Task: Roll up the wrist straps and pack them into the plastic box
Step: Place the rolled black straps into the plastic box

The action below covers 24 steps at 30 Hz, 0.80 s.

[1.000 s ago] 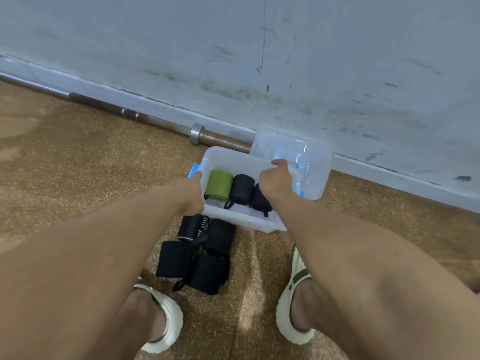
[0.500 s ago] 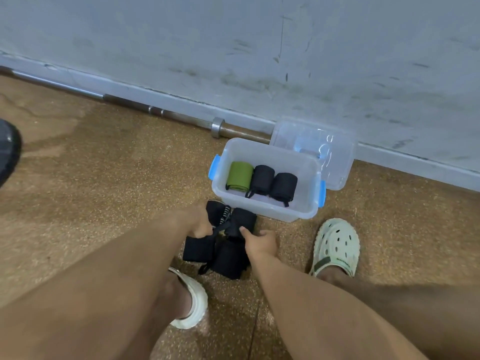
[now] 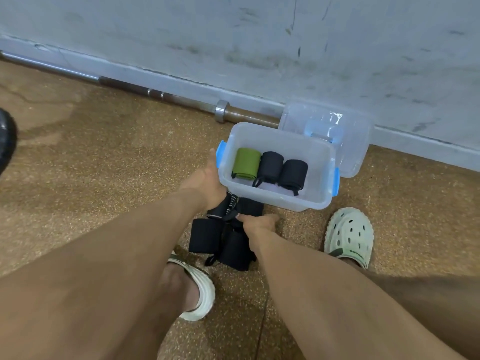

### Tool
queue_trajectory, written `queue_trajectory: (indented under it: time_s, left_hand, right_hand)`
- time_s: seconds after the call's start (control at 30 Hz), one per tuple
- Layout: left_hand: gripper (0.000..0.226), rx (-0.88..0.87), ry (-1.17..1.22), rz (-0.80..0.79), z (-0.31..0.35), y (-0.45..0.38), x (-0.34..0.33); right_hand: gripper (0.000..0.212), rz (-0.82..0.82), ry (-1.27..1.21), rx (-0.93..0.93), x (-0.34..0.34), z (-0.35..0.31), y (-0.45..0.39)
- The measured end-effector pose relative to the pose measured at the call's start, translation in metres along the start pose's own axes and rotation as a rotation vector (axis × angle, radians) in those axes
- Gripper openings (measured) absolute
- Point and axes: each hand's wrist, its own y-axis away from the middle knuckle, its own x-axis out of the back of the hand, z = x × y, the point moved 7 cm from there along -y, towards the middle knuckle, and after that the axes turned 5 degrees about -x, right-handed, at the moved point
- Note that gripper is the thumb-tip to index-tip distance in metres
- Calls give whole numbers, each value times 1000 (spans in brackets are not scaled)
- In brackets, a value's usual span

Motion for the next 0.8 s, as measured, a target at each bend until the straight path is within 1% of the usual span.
queue_trajectory:
  time_s: [0.13,0.23,0.33,0.4,0.47,0.53,0.6,0.7,0.73,0.8]
  left_hand:
    - [95,-35,55,11,6,-3,0]
    - [98,-75,31,-74,13,-1,-10]
    - [102,-106,-48,-105,15,-3,-17]
    - [102,-105,-62,-124,16,-4,-15]
    - [101,-95,-84,-127,18,-4,-11]
    - [100,-87,-117,-112,19,-5,-6]
    - [100,-62,-111,-103,18,-6,-3]
    - [103,-44,-109,-117,15,-8,-3]
    - [104,-43,-108,-116,15,-8,-2]
    - [103,-38,-107,-106,16,-8,-3]
  right_hand:
    - [74,48,56,81,9,-1,2]
    - [61,91,218,230,23,-5,10]
    - [53,188,429,460,47,-14,27]
    - [51,211,562,645,59,-20,40]
    - [51,206,689,860,67,-26,56]
    - [52,157,746,1039,70,-33,72]
    - [55,104,697,1161,71,-44,87]
    - [52,100,482,1313,77,-71,111]
    - [50,114,402,1305,80,-84,114]
    - [50,138,305,1182,86,-115,108]
